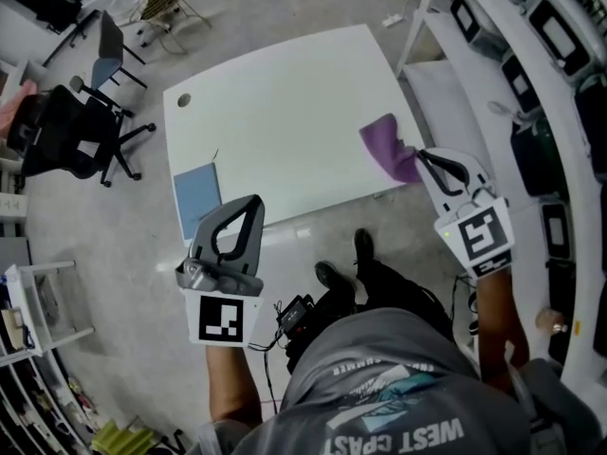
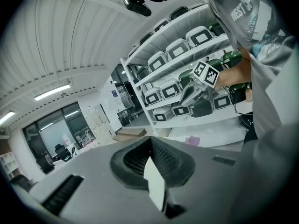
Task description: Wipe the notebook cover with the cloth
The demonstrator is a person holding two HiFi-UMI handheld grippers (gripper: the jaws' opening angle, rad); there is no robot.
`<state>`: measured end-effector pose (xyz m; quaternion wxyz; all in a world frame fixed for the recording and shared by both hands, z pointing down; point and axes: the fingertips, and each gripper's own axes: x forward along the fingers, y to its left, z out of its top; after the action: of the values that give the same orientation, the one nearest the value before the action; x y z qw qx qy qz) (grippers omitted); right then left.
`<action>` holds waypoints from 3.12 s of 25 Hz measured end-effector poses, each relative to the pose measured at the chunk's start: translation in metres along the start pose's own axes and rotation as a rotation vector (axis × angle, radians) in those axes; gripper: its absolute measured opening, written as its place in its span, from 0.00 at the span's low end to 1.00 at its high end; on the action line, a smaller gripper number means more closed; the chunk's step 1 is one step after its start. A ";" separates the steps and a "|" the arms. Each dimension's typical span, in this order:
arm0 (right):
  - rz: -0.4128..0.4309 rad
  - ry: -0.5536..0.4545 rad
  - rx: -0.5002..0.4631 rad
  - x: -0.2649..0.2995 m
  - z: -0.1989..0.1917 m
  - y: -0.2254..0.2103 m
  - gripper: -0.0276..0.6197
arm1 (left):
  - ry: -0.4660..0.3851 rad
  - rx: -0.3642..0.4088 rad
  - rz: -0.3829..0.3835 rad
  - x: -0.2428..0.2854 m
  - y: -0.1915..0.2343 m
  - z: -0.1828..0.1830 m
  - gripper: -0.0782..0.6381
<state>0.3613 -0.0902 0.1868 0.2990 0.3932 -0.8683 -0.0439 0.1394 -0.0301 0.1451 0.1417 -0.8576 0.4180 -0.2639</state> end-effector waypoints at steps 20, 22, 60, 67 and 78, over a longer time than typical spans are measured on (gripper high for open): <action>0.183 0.174 0.121 0.143 -0.155 -0.014 0.18 | 0.193 -0.103 -0.092 0.112 -0.033 -0.082 0.11; 0.202 0.197 0.132 0.154 -0.171 -0.009 0.20 | 0.211 -0.115 -0.100 0.119 -0.038 -0.091 0.11; 0.320 0.209 0.141 0.186 -0.201 0.006 0.13 | 0.287 -0.170 -0.035 0.144 -0.033 -0.104 0.11; 0.348 0.134 0.093 0.175 -0.157 0.004 0.13 | 0.300 -0.158 0.035 0.120 -0.021 -0.094 0.11; 0.432 0.031 -0.037 0.183 -0.070 0.047 0.13 | 0.317 -0.170 0.213 0.036 0.011 -0.108 0.11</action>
<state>0.2755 -0.1768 0.3474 0.3218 0.1933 -0.9268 0.0114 0.0888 -0.0679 0.2409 0.0284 -0.7652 0.5440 -0.3431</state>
